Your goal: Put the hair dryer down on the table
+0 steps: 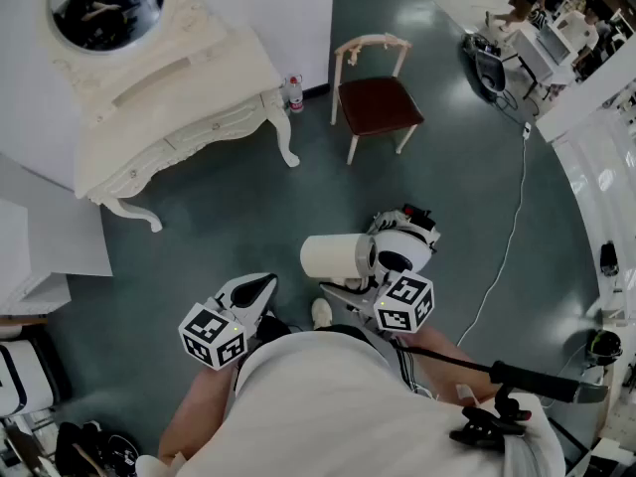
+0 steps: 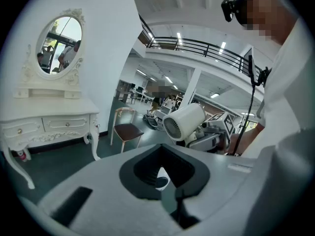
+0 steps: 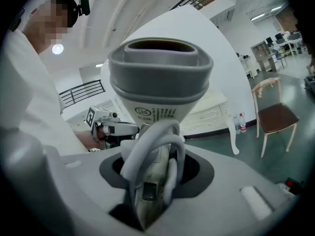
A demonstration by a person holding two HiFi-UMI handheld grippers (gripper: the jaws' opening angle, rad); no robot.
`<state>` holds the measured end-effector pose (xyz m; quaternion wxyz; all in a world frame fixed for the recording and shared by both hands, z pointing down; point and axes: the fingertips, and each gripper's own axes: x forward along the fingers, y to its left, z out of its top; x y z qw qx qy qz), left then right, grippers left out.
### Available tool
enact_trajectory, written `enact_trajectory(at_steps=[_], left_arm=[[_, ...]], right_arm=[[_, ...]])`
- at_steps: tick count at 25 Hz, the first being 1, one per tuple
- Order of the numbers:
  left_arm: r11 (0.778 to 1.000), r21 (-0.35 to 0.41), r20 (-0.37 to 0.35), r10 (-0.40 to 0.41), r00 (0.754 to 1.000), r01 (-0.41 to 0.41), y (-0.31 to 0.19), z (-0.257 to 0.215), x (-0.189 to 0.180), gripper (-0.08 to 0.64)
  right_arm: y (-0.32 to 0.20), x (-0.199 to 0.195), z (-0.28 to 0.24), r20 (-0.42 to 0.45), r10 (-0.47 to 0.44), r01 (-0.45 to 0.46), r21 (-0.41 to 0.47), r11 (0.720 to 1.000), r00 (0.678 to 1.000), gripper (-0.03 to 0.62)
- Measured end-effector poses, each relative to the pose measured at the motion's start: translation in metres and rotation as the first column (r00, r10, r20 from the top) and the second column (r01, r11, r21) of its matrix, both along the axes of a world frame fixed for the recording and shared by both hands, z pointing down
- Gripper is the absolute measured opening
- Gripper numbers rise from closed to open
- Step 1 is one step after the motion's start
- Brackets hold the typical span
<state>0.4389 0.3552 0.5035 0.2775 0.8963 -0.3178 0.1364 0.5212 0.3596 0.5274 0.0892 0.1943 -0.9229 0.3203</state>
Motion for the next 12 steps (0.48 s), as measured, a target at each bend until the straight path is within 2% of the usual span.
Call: enact_trajectory(at_steps=[4, 12], left_arm=[[0.998, 0.022, -0.030, -0.055, 0.998, 0.056, -0.023, -0.007, 0.009, -0.006], [0.997, -0.008, -0.042, -0.076, 0.996, 0.076, -0.034, -0.003, 0.009, -0.006]], right_arm=[[-0.010, 0.008, 0.001, -0.002, -0.030, 0.030, 0.017, 0.999, 1.000, 0.176], [-0.016, 0.024, 0.003, -0.018, -0.006, 0.006, 0.010, 1.000, 1.000, 0.175]])
